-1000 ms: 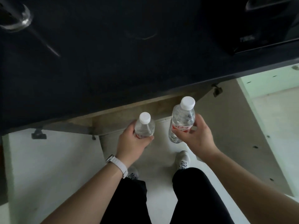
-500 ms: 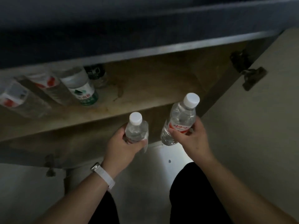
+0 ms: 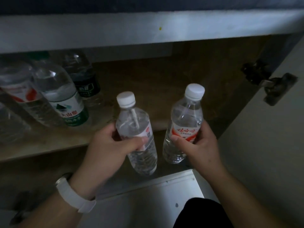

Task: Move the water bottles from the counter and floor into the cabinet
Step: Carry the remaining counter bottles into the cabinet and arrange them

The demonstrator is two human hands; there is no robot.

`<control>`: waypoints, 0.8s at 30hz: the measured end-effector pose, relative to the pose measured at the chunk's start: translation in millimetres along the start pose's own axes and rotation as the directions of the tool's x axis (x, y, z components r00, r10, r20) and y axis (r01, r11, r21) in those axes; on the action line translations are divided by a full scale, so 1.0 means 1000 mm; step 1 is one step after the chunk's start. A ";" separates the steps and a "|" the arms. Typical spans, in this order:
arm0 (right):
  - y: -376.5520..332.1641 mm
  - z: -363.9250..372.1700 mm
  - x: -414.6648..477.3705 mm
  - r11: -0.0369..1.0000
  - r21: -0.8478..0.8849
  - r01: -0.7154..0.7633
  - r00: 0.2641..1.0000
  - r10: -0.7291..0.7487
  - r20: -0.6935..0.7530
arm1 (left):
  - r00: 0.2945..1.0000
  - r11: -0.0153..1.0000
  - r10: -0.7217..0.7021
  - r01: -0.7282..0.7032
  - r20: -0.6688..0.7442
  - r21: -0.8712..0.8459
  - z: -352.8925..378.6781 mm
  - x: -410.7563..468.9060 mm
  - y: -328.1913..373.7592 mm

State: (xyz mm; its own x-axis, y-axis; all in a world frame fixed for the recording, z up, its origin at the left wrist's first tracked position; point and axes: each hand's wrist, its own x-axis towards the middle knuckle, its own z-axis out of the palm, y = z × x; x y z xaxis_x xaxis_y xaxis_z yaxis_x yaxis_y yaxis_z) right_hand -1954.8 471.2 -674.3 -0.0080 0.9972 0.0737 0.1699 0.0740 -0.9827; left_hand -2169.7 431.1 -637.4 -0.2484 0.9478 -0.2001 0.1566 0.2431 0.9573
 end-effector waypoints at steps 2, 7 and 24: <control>-0.010 -0.003 0.011 0.999 0.008 0.044 0.999 -0.044 0.023 | 0.997 0.997 0.071 -0.071 -0.005 -0.002 -0.001 0.004 0.022; -0.034 -0.006 0.045 0.993 0.013 0.118 0.993 -0.118 -0.003 | 0.970 0.971 0.239 -0.238 -0.036 0.034 0.002 0.022 0.063; -0.026 -0.001 0.114 0.995 0.034 0.091 0.996 -0.090 -0.014 | 0.926 0.945 0.327 -0.318 -0.189 0.077 0.038 0.096 0.062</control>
State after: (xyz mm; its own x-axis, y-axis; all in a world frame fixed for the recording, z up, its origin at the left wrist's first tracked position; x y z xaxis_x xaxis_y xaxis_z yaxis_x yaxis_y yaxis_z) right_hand -1958.5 582.8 -640.5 -0.0092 0.9863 0.1646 0.1346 0.1644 -0.9772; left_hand -2147.7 545.2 -605.7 -0.3596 0.9180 0.1671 0.3003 -0.0557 0.9522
